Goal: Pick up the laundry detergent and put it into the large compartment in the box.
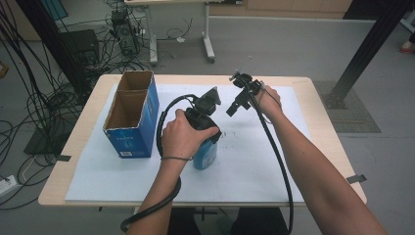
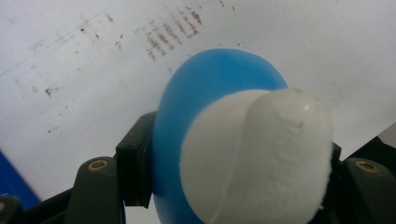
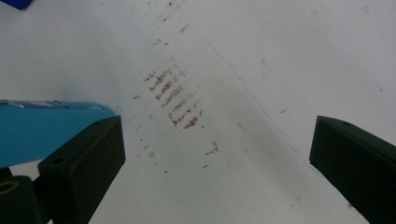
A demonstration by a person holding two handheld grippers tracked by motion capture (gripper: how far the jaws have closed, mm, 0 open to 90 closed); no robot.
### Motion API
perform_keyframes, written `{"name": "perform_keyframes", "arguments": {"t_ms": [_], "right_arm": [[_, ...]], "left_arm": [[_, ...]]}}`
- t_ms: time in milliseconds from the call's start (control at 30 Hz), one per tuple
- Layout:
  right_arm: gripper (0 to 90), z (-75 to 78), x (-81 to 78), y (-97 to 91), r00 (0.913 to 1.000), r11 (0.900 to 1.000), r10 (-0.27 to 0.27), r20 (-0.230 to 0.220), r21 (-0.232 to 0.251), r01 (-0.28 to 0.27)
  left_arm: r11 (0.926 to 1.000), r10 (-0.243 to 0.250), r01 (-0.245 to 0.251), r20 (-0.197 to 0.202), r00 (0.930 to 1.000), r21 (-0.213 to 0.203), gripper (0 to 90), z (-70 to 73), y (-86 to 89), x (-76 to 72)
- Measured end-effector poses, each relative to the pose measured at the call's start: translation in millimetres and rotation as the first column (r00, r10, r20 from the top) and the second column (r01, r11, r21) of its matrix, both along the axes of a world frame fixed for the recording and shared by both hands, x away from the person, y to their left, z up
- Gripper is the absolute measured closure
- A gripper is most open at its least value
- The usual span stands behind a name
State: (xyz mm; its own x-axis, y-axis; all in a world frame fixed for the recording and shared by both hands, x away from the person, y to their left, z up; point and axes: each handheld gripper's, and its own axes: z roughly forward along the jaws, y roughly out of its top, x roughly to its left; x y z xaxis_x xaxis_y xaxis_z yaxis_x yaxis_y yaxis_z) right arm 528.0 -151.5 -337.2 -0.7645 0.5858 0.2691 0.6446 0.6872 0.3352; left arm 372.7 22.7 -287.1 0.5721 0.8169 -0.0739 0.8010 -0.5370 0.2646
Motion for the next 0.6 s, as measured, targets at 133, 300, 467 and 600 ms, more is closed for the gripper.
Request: {"name": "perform_keyframes", "arguments": {"t_ms": [133,300,467,600], "right_arm": [[3.2,0.0,-0.2,0.1,1.0000,1.0000,-0.003,-0.001,0.004,0.003],[3.3,0.0,-0.1,0.4,1.0000,1.0000,0.004,0.003,0.002,-0.004],[3.2,-0.2,0.2,0.6,1.0000,1.0000,0.005,0.002,0.000,-0.005],[3.3,-0.2,-0.1,0.8,1.0000,1.0000,0.005,0.003,0.002,-0.005]], "left_arm": [[1.0000,0.004,-0.004,0.001,1.0000,0.000,36.2,0.0,-0.1,-0.2],[1.0000,0.005,-0.005,0.006,1.0000,0.004,36.5,-0.1,-0.5,-0.7],[1.0000,0.004,-0.004,0.013,0.9999,0.004,36.6,-0.3,-0.3,-1.6],[1.0000,0.007,-0.007,0.015,0.9999,0.003,36.5,-0.4,-0.4,-1.7]]}}
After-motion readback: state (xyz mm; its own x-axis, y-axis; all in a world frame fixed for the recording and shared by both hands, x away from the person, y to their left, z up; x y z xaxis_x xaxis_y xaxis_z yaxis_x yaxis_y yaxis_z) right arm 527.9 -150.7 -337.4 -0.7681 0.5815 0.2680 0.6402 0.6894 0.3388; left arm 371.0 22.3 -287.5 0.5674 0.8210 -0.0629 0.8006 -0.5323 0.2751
